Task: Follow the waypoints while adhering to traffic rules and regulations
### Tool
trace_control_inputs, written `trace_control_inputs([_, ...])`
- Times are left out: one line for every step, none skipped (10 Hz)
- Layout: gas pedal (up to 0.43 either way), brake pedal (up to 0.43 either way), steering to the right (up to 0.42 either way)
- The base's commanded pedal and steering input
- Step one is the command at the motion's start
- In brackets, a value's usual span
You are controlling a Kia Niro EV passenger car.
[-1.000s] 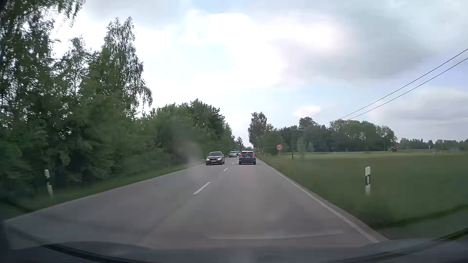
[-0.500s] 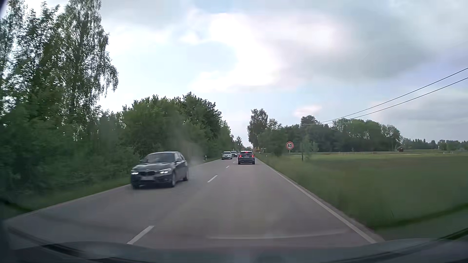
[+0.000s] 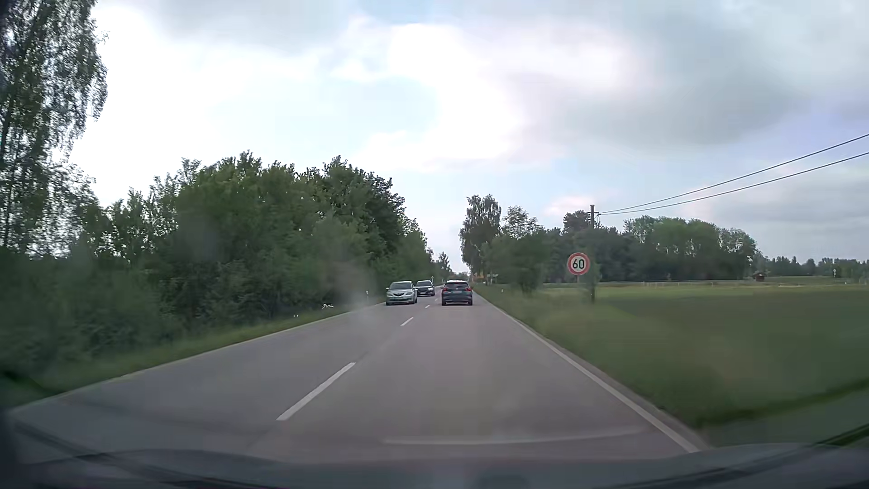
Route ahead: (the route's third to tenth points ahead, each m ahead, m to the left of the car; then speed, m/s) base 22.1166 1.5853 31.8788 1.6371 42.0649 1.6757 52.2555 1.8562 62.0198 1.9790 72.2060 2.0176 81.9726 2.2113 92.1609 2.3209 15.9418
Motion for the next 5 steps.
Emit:
trace_control_inputs([0.110,0.000,-0.002])
trace_control_inputs([0.110,0.000,-0.002])
trace_control_inputs([0.110,0.000,-0.001])
trace_control_inputs([0.110,0.000,-0.002])
trace_control_inputs([0.110,0.000,-0.002])
